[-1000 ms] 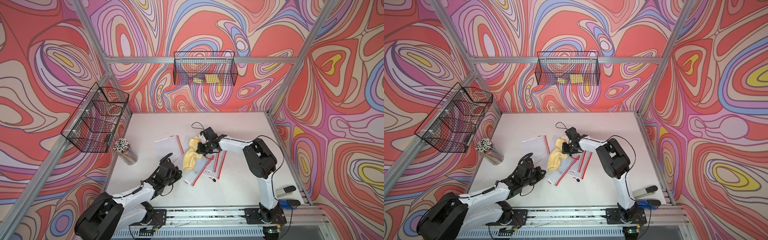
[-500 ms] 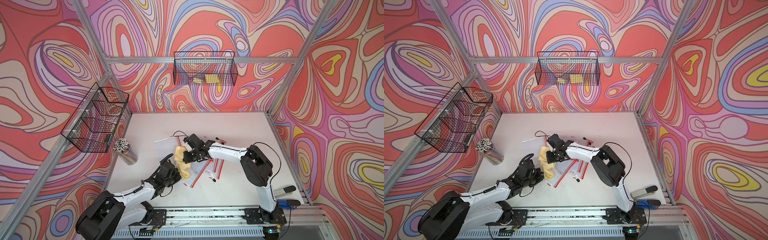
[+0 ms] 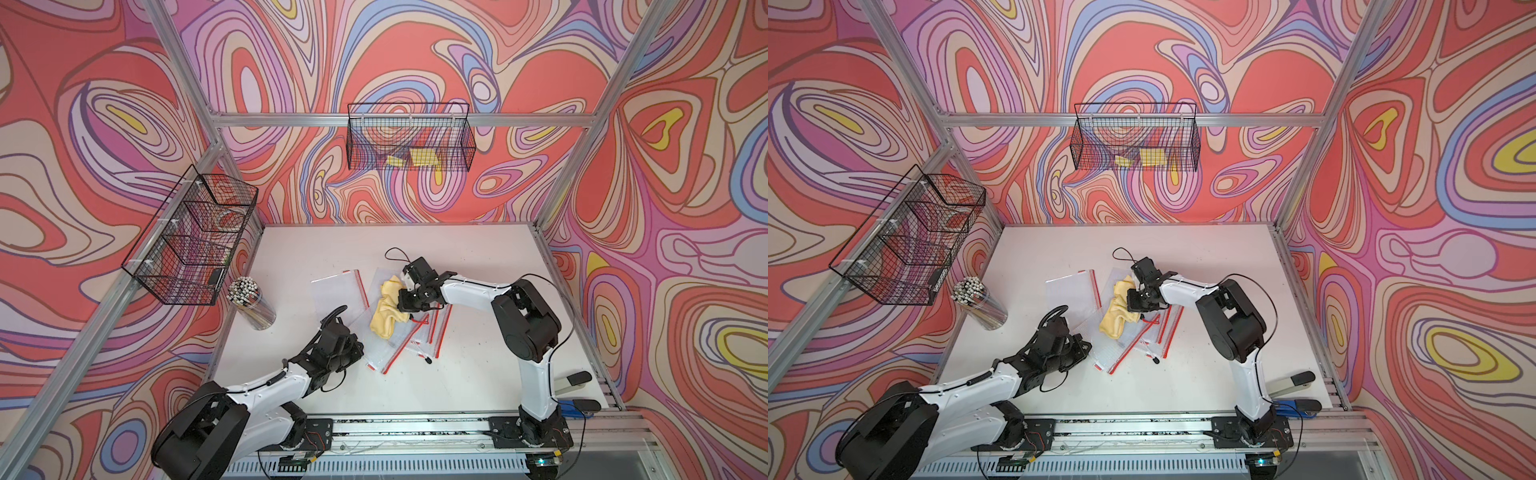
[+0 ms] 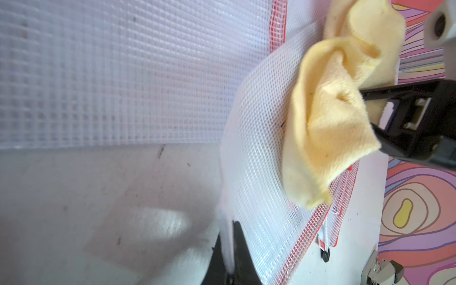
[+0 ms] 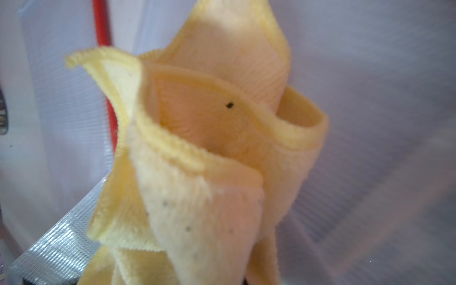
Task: Wipe the document bag
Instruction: Wipe the dirt from the document bag.
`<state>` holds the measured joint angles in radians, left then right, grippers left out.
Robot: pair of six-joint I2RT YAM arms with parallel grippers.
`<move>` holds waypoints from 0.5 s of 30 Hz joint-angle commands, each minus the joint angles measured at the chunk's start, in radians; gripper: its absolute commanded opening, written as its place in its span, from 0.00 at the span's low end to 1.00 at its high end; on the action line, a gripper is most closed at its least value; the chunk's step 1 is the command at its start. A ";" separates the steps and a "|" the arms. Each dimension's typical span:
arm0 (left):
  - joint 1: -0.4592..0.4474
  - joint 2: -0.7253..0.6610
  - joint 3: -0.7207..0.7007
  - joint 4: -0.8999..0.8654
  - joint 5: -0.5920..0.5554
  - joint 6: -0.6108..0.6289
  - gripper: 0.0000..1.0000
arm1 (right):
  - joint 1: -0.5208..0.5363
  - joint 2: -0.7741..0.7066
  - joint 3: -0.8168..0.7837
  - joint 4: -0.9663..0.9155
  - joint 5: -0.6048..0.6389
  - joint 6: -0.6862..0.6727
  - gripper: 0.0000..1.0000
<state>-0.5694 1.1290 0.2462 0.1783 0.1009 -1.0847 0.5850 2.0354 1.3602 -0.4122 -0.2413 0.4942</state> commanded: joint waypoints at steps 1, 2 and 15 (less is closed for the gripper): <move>0.005 -0.009 0.008 -0.051 -0.019 0.012 0.00 | -0.031 -0.039 -0.033 -0.118 0.134 -0.033 0.00; 0.005 -0.010 0.010 -0.052 -0.019 0.013 0.00 | -0.031 -0.049 -0.033 -0.122 0.129 -0.031 0.00; 0.005 -0.006 0.022 -0.075 -0.030 0.013 0.00 | 0.303 -0.046 -0.102 0.056 -0.102 0.171 0.00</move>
<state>-0.5694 1.1271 0.2470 0.1425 0.0986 -1.0767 0.8997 1.9774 1.3102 -0.4091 -0.2909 0.5911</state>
